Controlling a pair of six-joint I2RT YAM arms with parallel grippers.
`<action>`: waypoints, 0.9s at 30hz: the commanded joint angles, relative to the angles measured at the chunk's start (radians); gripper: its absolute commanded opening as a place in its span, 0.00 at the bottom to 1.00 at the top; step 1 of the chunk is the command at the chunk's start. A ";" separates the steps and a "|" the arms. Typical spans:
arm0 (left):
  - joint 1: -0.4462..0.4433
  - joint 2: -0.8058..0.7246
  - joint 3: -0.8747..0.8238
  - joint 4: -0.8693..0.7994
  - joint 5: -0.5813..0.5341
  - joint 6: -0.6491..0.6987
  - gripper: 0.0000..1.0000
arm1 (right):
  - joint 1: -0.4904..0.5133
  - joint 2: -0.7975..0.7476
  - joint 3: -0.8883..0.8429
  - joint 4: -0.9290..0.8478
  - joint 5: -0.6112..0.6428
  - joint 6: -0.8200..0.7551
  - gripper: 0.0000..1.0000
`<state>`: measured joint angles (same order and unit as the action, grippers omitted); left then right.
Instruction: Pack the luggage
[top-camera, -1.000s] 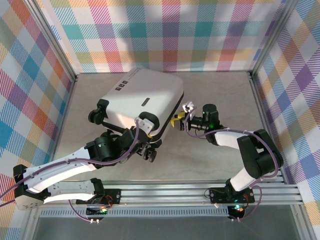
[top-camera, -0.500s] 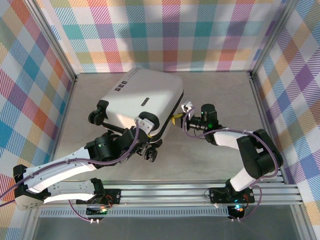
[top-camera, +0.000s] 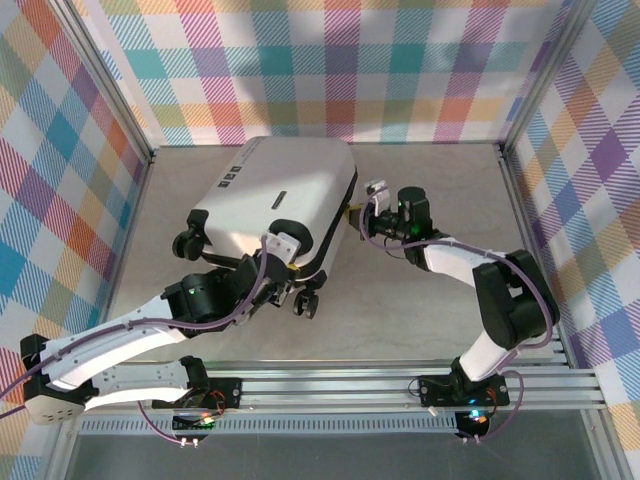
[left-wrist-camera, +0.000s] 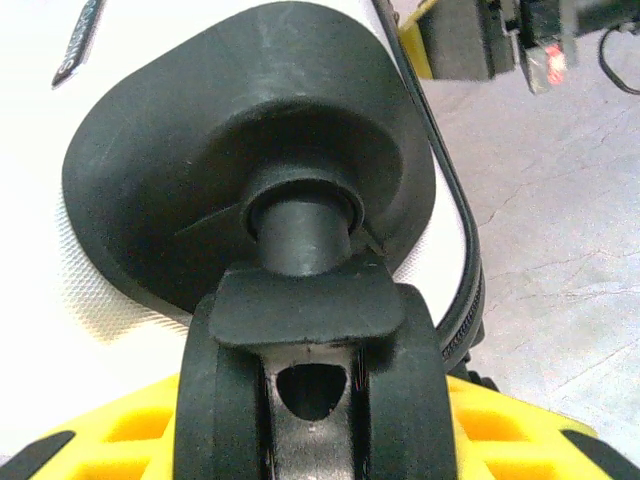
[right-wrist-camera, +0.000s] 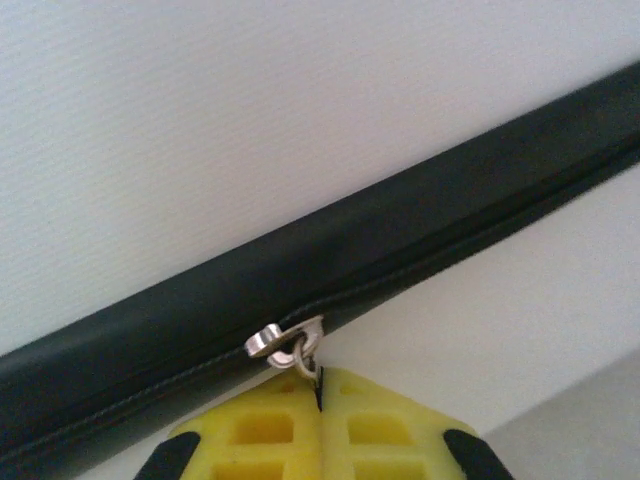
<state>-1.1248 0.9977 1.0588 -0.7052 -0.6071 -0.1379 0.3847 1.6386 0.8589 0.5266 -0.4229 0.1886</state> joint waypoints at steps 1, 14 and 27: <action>-0.017 -0.097 0.043 0.142 -0.043 -0.005 0.00 | -0.065 0.034 0.028 -0.070 0.225 0.087 0.00; -0.017 -0.130 -0.008 0.166 -0.034 -0.006 0.00 | -0.226 0.206 0.201 -0.227 0.261 0.172 0.00; 0.135 -0.073 -0.126 0.289 -0.108 -0.020 0.00 | -0.219 0.016 -0.056 -0.141 0.261 0.148 0.00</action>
<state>-1.0615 0.9638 0.9165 -0.6182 -0.4999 -0.1085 0.2237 1.7226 0.8604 0.3801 -0.3042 0.3141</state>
